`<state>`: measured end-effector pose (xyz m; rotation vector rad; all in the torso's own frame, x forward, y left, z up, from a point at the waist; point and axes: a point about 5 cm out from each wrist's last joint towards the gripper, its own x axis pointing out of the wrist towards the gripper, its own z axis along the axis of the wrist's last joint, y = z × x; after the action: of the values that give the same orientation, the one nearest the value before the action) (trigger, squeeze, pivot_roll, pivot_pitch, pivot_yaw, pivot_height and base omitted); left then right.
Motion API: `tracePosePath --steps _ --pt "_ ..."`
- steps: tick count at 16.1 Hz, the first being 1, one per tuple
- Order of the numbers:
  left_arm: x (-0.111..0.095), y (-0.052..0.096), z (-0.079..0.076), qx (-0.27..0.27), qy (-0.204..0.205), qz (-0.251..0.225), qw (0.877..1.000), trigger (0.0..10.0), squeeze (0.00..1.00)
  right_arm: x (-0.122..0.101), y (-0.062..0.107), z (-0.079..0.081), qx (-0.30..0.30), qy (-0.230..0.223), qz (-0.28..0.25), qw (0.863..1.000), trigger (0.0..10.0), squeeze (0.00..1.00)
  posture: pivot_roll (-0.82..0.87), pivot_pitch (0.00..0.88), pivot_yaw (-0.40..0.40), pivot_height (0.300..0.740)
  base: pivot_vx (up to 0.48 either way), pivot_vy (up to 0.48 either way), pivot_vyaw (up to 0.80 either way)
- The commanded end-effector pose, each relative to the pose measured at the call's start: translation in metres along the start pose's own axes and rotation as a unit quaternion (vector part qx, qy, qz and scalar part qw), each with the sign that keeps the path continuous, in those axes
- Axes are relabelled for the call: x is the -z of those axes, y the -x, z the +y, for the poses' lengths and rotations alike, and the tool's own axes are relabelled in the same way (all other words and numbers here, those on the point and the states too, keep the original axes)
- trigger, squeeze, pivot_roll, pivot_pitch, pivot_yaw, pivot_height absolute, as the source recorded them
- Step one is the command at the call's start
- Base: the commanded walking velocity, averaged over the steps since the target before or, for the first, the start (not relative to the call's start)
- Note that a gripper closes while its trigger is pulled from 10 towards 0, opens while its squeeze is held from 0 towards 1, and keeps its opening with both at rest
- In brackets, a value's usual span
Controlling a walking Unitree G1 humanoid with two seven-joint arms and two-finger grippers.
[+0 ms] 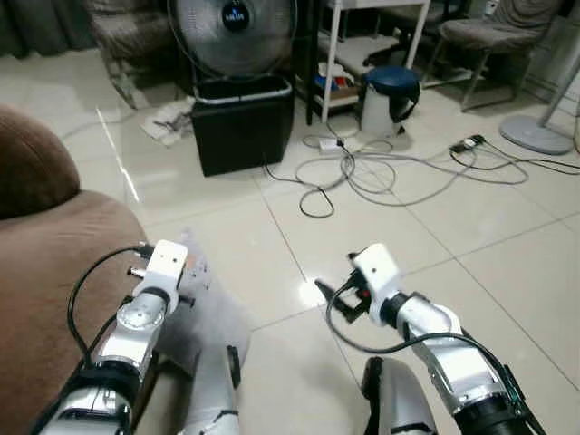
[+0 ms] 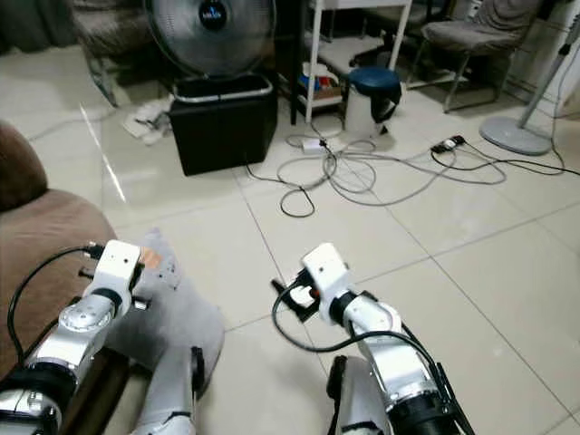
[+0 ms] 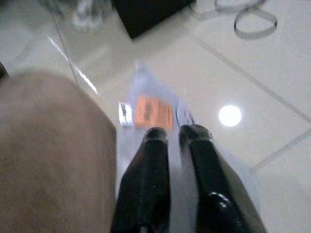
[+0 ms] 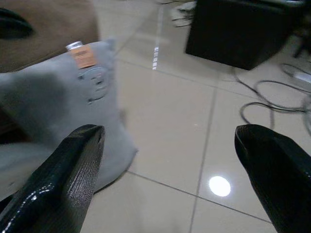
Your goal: Move the pillow to the sofa from floor
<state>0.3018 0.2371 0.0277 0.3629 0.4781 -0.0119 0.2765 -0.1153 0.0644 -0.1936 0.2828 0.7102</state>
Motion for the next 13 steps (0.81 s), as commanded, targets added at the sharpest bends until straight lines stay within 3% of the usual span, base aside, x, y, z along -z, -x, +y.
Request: tracePosePath --steps 1,6,8,13 --pt "0.008 -0.001 0.01 -0.012 0.008 0.036 0.999 10.0 1.0 -0.007 -0.002 0.01 -0.045 0.016 -0.002 0.999 10.0 0.0 0.12 0.057 -0.035 0.541 0.0 0.0 0.0" --pt "0.024 0.003 0.027 -0.033 0.011 0.075 0.997 10.0 1.0 -0.015 -0.003 0.024 -0.085 0.034 -0.013 0.996 10.0 0.0 0.11 0.085 -0.023 0.541 0.0 0.0 0.0" --pt "0.028 0.006 0.038 -0.046 -0.004 0.087 0.995 10.0 1.0 -0.023 0.003 0.039 -0.148 0.014 -0.039 0.988 10.0 0.0 0.11 0.128 -0.02 0.541 0.0 0.0 0.0" --pt "0.03 0.01 0.055 -0.071 -0.034 0.083 0.993 10.0 1.0 -0.023 0.005 0.062 -0.187 -0.008 -0.055 0.981 10.0 0.0 0.17 0.209 0.017 0.541 0.0 0.0 0.0"
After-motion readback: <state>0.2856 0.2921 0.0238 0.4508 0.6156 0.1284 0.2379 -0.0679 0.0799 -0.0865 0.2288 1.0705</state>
